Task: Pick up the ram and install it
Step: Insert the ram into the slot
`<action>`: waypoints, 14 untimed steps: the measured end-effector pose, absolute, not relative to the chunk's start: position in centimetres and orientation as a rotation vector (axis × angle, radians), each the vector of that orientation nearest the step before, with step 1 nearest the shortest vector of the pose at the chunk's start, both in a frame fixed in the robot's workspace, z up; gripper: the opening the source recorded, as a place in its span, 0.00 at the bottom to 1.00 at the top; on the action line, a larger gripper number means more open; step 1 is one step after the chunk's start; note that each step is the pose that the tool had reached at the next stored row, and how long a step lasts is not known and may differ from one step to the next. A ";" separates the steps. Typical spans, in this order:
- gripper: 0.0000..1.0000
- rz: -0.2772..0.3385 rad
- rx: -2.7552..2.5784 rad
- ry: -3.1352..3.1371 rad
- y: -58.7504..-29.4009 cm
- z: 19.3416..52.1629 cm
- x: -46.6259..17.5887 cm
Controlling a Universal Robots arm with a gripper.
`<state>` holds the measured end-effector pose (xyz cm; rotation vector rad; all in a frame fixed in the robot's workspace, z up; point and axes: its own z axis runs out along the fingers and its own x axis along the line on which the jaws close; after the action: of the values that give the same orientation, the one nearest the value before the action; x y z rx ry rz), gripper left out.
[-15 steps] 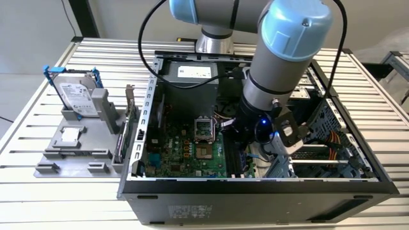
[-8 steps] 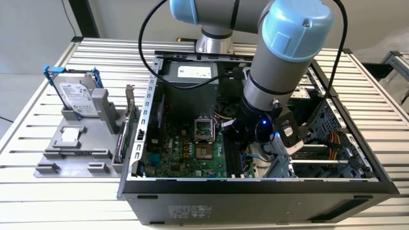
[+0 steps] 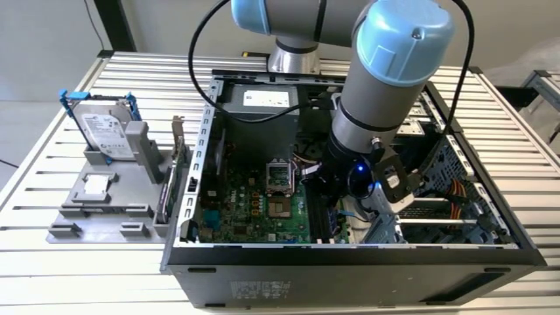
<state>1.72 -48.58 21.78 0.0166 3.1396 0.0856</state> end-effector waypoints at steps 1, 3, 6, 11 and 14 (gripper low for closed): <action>0.00 0.085 0.017 3.140 -48.6 21.7 1.7; 0.00 0.085 0.017 3.140 -48.6 21.6 1.7; 0.00 0.085 0.017 3.140 -48.6 21.6 1.7; 0.00 0.086 0.017 3.140 -48.6 21.6 1.8; 0.00 0.085 0.019 3.141 -48.6 21.6 1.8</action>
<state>1.84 -48.60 21.59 0.0187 3.1406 0.0853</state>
